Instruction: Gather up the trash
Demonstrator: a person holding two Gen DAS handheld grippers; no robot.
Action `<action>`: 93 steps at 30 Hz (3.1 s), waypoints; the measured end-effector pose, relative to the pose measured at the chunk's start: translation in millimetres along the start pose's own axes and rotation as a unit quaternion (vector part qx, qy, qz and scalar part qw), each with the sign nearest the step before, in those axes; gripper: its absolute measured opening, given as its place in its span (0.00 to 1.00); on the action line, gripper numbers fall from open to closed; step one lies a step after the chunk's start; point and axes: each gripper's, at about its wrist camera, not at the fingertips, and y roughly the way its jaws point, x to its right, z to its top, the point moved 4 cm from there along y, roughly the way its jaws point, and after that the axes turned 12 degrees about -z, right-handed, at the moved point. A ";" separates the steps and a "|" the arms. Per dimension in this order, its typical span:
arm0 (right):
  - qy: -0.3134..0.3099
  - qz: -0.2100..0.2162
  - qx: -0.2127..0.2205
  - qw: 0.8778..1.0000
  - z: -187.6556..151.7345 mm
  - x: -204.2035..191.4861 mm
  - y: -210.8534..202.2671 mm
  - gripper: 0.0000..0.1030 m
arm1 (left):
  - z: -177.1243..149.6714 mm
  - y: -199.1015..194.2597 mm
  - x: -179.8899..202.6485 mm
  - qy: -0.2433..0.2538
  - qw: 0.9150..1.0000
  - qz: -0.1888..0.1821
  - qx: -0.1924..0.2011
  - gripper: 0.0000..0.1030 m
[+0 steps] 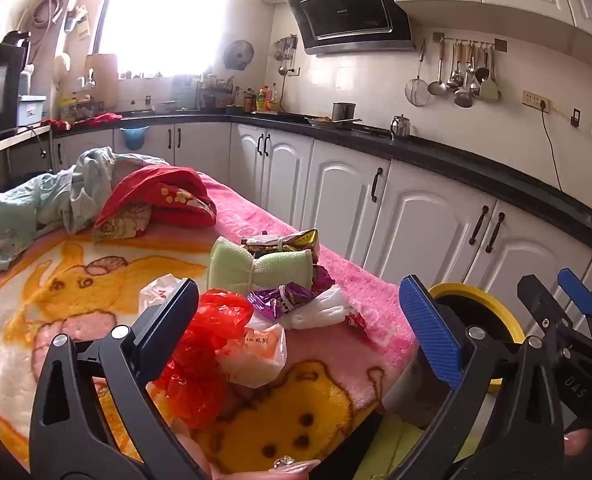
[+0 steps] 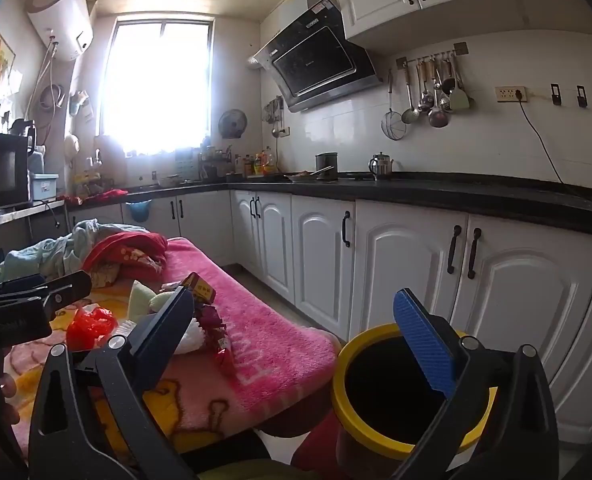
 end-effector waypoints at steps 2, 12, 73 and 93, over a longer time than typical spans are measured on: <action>0.001 0.000 -0.001 1.000 0.0 -0.2 0.2 0.94 | 0.3 -0.4 0.4 0.001 1.000 0.000 0.001 0.90; 0.004 0.000 -0.002 1.000 0.2 0.9 0.9 0.94 | 0.5 -3.8 5.7 0.000 1.000 -0.002 0.006 0.90; -0.004 0.023 -0.002 1.000 -0.5 1.0 7.7 0.94 | 2.2 -4.2 -2.3 -0.014 1.000 -0.012 0.012 0.90; -0.042 0.153 -0.028 0.987 16.3 -67.8 24.6 0.94 | 12.6 -16.5 -62.3 -0.057 0.998 0.020 0.030 0.90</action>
